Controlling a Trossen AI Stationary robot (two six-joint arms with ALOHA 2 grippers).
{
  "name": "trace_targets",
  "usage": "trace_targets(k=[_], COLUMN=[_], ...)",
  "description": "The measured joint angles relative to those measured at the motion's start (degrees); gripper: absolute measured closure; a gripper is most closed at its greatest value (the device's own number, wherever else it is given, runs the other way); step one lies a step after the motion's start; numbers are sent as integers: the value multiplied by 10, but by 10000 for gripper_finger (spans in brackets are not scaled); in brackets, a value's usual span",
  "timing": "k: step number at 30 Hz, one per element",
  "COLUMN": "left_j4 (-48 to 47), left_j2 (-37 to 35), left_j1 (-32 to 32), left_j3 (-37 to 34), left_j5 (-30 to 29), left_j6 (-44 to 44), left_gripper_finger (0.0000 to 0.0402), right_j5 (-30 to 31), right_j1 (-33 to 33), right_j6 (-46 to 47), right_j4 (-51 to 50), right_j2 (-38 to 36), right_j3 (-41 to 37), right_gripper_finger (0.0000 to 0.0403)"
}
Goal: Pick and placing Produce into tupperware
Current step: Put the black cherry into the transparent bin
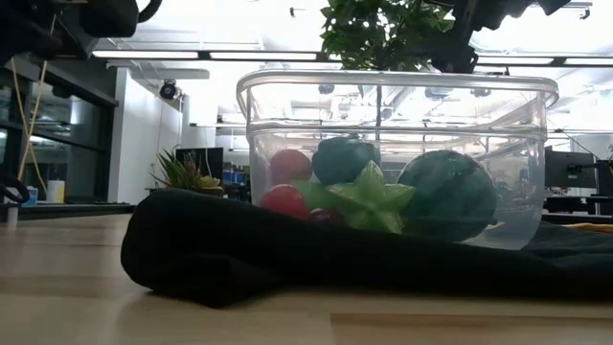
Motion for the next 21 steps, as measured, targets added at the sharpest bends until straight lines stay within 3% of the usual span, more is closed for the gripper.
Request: trace_targets(k=[21], left_j4=[33], left_j2=[6], left_j1=[0], left_j3=[0], left_j5=[7], left_j6=[-20], left_gripper_finger=[305], right_j5=[-2], right_j1=[0], right_j6=[-19], right_j4=[-3], right_j2=[0], right_j3=[0], right_gripper_finger=[121])
